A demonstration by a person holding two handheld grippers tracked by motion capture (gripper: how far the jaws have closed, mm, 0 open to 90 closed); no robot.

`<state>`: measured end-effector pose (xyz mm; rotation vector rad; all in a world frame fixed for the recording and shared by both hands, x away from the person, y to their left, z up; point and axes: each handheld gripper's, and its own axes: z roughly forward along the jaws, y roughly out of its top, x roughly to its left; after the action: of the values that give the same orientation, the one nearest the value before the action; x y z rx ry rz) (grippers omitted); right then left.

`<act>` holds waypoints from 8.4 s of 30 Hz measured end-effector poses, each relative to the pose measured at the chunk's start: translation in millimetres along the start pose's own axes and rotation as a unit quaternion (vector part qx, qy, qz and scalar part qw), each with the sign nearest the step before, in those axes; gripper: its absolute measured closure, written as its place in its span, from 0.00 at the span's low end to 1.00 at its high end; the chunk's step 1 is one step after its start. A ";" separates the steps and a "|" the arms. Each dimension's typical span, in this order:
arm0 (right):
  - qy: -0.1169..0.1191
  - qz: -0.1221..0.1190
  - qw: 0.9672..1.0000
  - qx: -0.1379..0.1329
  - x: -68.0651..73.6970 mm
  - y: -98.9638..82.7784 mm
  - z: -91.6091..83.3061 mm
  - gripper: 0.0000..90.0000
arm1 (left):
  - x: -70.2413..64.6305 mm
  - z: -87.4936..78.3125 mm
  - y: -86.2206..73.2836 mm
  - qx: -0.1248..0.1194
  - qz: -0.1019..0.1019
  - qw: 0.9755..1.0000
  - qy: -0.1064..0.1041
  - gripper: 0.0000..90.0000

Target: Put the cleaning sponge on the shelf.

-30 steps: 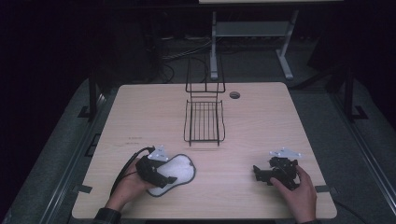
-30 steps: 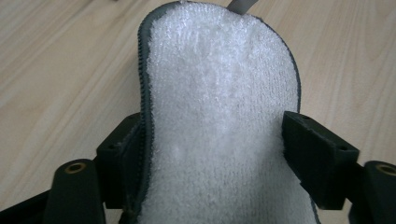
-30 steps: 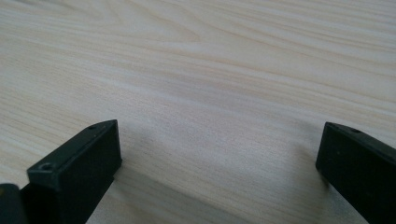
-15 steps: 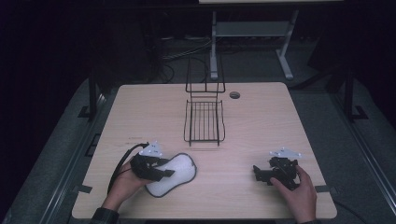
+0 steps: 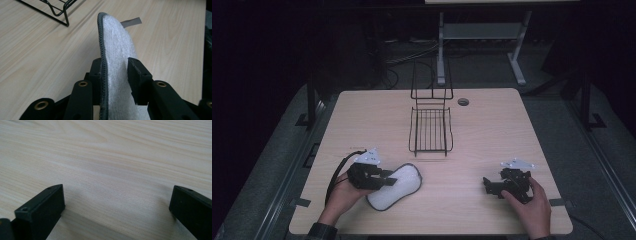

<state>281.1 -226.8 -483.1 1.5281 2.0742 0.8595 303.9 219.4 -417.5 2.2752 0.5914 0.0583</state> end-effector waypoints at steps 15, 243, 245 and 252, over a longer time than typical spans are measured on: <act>0.000 0.000 1.000 0.000 0.0 0.0 0.0 0.00 | -3.3 -8.0 6.1 -0.017 -0.014 0.999 -0.027 0.86; 0.000 0.000 1.000 0.000 0.3 -0.5 -0.4 0.00 | 10.1 16.7 5.9 -0.038 -0.041 0.992 0.117 0.22; 0.000 0.000 1.000 0.000 0.3 -0.5 -0.4 0.00 | 6.3 16.0 -0.9 -0.030 -0.041 0.991 0.122 0.19; 0.000 0.000 1.000 0.000 0.4 -0.5 -0.5 0.00 | -4.5 16.5 -23.1 -0.006 -0.052 0.989 0.135 0.14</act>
<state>280.3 -226.6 -483.1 1.5286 2.0738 0.8603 294.4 220.1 -444.6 2.2376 0.8484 0.3221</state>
